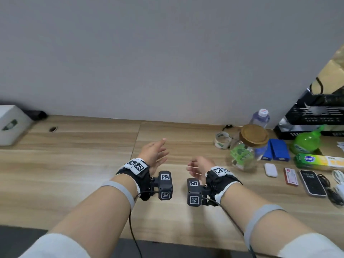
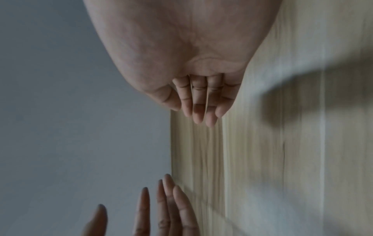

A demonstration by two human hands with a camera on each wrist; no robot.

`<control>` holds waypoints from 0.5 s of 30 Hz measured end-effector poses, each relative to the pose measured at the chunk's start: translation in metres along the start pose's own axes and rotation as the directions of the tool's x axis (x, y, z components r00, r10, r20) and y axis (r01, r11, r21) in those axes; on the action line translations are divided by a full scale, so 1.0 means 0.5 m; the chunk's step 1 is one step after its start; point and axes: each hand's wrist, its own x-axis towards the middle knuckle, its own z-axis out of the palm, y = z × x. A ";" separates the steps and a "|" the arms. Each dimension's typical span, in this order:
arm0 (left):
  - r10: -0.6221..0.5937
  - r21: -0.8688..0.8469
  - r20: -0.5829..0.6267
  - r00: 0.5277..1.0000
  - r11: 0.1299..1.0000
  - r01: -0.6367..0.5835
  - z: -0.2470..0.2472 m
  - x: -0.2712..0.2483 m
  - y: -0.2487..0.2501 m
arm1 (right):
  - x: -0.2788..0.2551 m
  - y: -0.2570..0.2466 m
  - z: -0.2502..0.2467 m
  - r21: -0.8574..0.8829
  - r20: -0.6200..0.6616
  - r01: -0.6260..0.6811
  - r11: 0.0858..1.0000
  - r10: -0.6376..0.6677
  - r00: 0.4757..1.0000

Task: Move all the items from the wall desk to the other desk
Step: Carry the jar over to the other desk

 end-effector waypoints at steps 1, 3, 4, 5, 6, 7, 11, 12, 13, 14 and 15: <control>0.013 -0.039 -0.003 1.000 0.999 -0.014 -0.059 -0.016 0.014 | -0.019 0.001 0.053 -0.009 0.023 0.011 1.000 -0.011 1.000; 0.050 -0.112 -0.032 0.998 0.992 -0.053 -0.181 -0.045 0.043 | -0.058 0.005 0.167 -0.033 0.086 0.031 0.999 -0.028 0.996; 0.076 -0.140 -0.060 0.995 0.987 -0.083 -0.244 -0.060 0.057 | -0.076 0.010 0.228 -0.055 0.126 0.045 0.997 -0.038 0.991; 0.100 -0.166 -0.094 0.991 0.979 -0.115 -0.306 -0.074 0.071 | -0.094 0.015 0.288 -0.082 0.163 0.064 0.995 -0.050 0.985; 0.121 -0.185 -0.129 0.984 0.972 -0.144 -0.366 -0.089 0.083 | -0.110 0.021 0.348 -0.107 0.197 0.087 0.990 -0.064 0.978; 0.137 -0.201 -0.162 0.977 0.965 -0.169 -0.423 -0.105 0.095 | -0.127 0.030 0.405 -0.130 0.230 0.109 0.986 -0.077 0.970; 0.180 -0.240 -0.276 0.944 0.938 -0.249 -0.632 -0.158 0.128 | -0.179 0.073 0.603 -0.199 0.353 0.152 0.968 -0.074 0.933; 0.184 -0.245 -0.301 0.936 0.933 -0.262 -0.677 -0.166 0.133 | -0.188 0.082 0.646 -0.219 0.372 0.164 0.962 -0.073 0.925; 0.185 -0.253 -0.325 0.928 0.928 -0.273 -0.720 -0.173 0.137 | -0.195 0.090 0.687 -0.241 0.389 0.176 0.954 -0.071 0.919; 0.186 -0.257 -0.349 0.918 0.924 -0.284 -0.759 -0.179 0.141 | -0.199 0.098 0.727 -0.263 0.402 0.184 0.947 -0.066 0.913; 0.185 -0.259 -0.374 0.909 0.920 -0.294 -0.796 -0.183 0.146 | -0.201 0.105 0.764 -0.282 0.415 0.189 0.941 -0.058 0.908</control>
